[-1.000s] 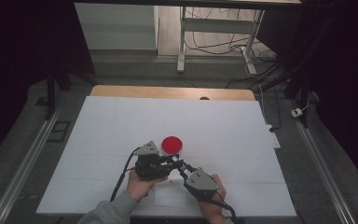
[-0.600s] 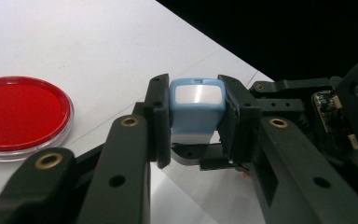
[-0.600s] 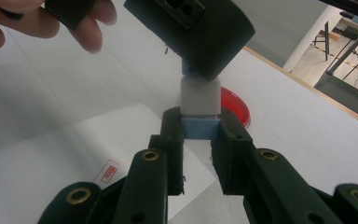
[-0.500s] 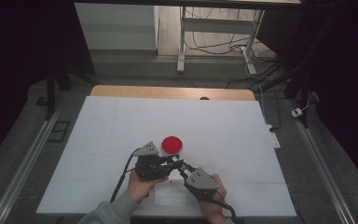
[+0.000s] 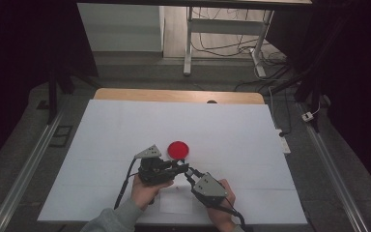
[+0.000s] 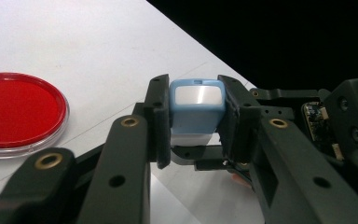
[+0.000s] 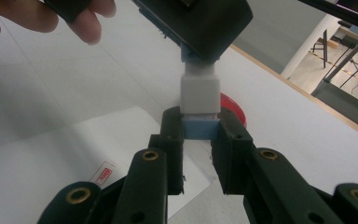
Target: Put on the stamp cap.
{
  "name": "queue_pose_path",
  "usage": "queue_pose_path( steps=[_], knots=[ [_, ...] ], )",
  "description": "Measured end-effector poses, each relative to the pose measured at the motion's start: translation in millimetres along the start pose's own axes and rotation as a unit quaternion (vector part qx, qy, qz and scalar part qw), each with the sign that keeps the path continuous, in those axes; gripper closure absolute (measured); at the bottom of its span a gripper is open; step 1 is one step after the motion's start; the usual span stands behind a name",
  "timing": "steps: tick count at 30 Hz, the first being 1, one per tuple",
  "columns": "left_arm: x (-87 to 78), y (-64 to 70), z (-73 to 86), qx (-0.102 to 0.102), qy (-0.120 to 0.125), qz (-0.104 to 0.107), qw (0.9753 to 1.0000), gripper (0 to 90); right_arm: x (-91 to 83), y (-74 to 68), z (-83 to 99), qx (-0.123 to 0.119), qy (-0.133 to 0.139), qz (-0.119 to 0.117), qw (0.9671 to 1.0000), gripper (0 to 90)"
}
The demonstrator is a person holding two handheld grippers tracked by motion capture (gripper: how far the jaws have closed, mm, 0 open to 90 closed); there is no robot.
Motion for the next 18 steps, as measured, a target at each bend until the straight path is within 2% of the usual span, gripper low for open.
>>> queue_pose_path(
  steps=[3,10,15,18],
  knots=[
    [0.9,-0.7,0.4,-0.004,0.000,0.011,0.9999,67.5,-1.4,-0.7,-0.1,-0.001,0.004,0.001,1.0000,74.5],
    [2.6,-0.7,2.4,-0.008,0.000,0.017,0.9998,67.7,-4.1,-1.6,-0.4,-0.002,0.012,0.003,0.9999,74.6],
    [6.0,1.1,5.1,0.000,-0.004,-0.001,1.0000,67.7,-2.6,-2.2,-0.3,-0.003,0.002,0.002,1.0000,74.4],
    [7.4,0.3,6.4,-0.001,-0.007,-0.004,1.0000,67.6,-1.0,-2.3,0.6,-0.005,-0.007,-0.001,1.0000,74.3]
  ],
)
Point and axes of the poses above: each handheld gripper's, and its own axes: x roughly forward along the jaws, z roughly out of its underside, y roughly to its right, the point moved 2 cm from there along x, roughly forward along the jaws, and after that the axes turned 9 degrees about -y, right-handed, at the moved point
